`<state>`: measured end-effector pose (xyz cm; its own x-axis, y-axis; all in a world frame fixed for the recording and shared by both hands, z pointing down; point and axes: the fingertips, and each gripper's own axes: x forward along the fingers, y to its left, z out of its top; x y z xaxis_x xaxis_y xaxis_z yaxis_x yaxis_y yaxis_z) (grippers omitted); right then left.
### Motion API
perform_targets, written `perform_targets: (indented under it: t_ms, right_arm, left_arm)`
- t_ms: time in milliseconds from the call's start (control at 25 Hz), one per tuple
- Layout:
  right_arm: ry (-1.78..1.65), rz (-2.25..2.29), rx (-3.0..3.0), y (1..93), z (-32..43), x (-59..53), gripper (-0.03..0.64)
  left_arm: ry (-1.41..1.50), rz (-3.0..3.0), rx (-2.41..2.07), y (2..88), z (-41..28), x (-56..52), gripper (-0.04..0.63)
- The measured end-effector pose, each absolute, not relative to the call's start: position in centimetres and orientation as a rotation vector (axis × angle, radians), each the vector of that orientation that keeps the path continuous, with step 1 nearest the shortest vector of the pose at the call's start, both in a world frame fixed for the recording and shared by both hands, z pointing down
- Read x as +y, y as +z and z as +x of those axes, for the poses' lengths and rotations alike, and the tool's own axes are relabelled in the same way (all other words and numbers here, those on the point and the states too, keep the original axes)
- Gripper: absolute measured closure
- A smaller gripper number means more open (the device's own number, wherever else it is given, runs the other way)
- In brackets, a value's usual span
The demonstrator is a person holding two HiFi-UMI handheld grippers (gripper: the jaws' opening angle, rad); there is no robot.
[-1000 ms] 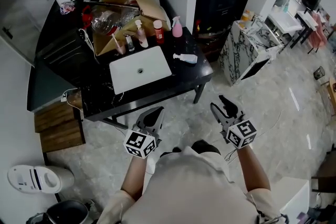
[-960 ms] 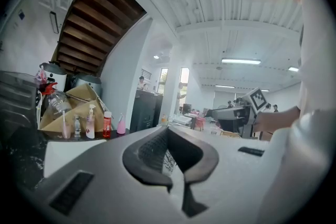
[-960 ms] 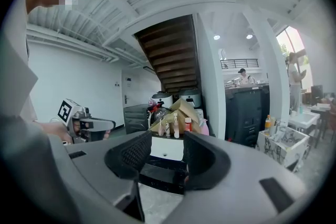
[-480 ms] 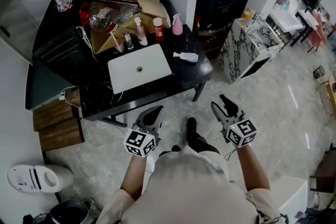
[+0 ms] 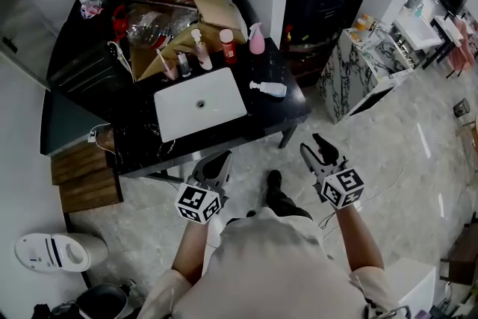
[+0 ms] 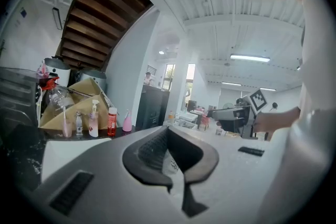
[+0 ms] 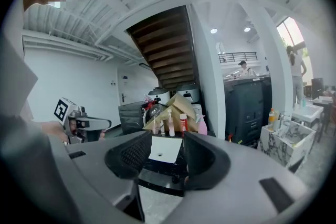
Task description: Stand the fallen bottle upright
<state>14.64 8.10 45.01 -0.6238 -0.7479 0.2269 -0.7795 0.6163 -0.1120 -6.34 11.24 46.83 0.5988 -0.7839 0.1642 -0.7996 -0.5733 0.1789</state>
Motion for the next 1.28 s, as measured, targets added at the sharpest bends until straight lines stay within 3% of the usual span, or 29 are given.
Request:
perform_targets:
  t_ms: [1280]
  right_arm:
    - [0.355, 0.871, -2.749, 50.0, 17.0, -18.8, 0.410]
  left_arm:
    - [0.143, 2.346, -1.539, 49.6, -1.6, -10.9, 0.588]
